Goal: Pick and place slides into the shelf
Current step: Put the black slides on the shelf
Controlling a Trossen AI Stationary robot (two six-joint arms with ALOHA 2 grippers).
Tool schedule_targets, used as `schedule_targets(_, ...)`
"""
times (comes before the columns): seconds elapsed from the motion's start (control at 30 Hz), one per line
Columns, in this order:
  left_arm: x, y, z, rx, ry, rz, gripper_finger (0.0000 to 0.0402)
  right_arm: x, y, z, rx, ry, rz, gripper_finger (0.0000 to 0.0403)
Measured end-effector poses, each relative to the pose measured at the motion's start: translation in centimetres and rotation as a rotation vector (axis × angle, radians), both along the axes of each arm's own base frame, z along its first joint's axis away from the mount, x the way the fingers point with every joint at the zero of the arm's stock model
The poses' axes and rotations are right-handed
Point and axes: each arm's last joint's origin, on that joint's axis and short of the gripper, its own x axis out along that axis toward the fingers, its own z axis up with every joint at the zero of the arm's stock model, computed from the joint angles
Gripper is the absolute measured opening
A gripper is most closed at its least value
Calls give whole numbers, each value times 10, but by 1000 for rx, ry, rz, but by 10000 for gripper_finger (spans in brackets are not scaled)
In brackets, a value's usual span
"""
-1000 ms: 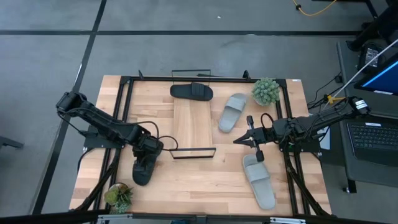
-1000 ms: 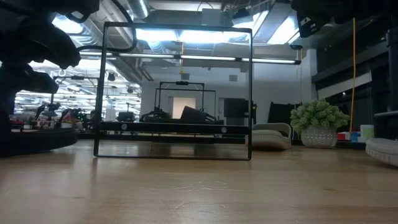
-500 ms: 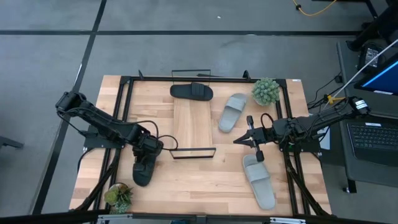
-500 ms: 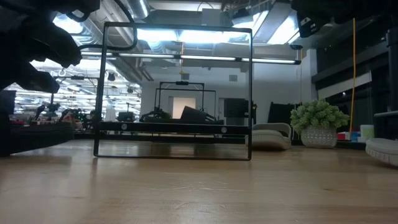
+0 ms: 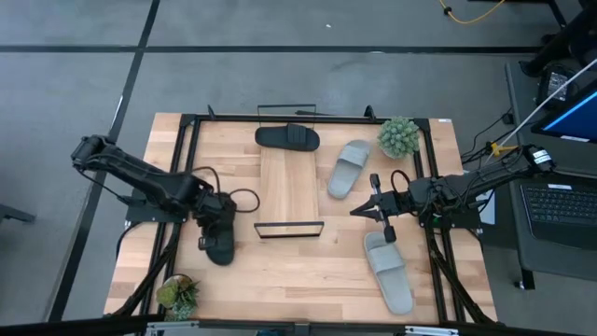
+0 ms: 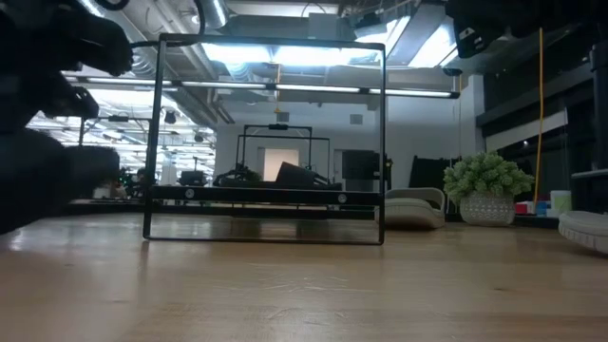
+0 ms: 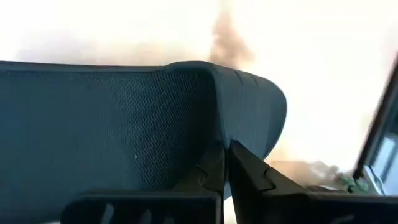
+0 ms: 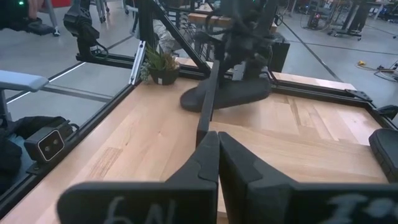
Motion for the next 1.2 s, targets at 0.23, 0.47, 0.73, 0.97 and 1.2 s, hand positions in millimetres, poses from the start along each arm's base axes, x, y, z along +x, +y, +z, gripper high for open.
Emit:
schedule_targets(0.23, -14, 20, 15, 112, -85, 128, 1, 0, 0, 0, -7, 1, 1, 5)
schedule_targets(0.47, -25, 37, 26, 168, -156, 262, 1, 0, 0, 0, -53, -8, 9, 5)
schedule_targets(0.73, -31, 51, 58, 316, -204, 363, 0, 0, 0, 0, -59, -8, 10, 5)
schedule_targets(0.97, -19, 57, 92, 399, -424, 427, 0, 0, 0, 0, -105, -18, 18, 5)
schedule_targets(1.2, -4, 67, 103, 429, -591, 607, 0, 0, -1, 0, -114, -18, -13, 5)
